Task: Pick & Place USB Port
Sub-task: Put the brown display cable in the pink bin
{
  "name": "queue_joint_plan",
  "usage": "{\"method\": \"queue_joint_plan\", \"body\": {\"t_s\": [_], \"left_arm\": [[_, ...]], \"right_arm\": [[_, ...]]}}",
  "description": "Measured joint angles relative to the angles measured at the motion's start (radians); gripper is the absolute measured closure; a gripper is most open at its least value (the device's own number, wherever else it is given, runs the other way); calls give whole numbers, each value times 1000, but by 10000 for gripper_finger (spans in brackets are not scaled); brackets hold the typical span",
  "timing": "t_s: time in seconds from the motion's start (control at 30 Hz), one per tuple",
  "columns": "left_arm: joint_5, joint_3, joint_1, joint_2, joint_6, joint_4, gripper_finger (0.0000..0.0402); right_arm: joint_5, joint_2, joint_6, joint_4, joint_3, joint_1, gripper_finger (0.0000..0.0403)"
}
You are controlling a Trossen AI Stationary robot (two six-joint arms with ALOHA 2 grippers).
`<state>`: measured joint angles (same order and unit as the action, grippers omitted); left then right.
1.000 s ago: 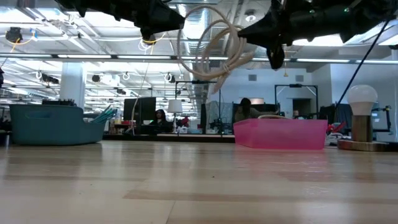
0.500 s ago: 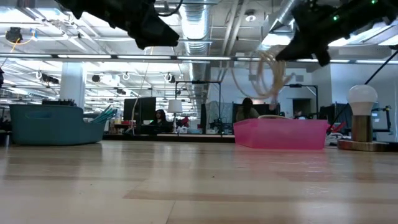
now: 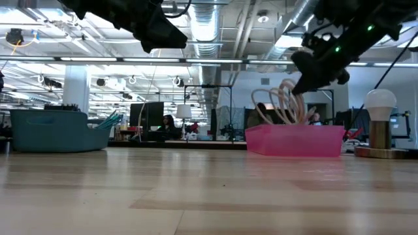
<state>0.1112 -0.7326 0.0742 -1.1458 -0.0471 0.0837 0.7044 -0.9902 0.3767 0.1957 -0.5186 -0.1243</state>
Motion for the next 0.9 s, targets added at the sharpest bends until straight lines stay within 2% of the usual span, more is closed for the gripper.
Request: {"method": "queue_joint_plan", "body": {"t_s": [0.2, 0.4, 0.73, 0.9], "left_arm": [[0, 0, 0, 0, 0, -1, 266], [0, 0, 0, 0, 0, -1, 266], [0, 0, 0, 0, 0, -1, 266], [0, 0, 0, 0, 0, -1, 266]], "right_arm": [[-3, -121, 13, -23, -2, -33, 400], [-22, -179, 13, -49, -4, -39, 397], [-45, -188, 18, -79, -1, -41, 301], [-177, -188, 12, -82, -54, -40, 275]]}}
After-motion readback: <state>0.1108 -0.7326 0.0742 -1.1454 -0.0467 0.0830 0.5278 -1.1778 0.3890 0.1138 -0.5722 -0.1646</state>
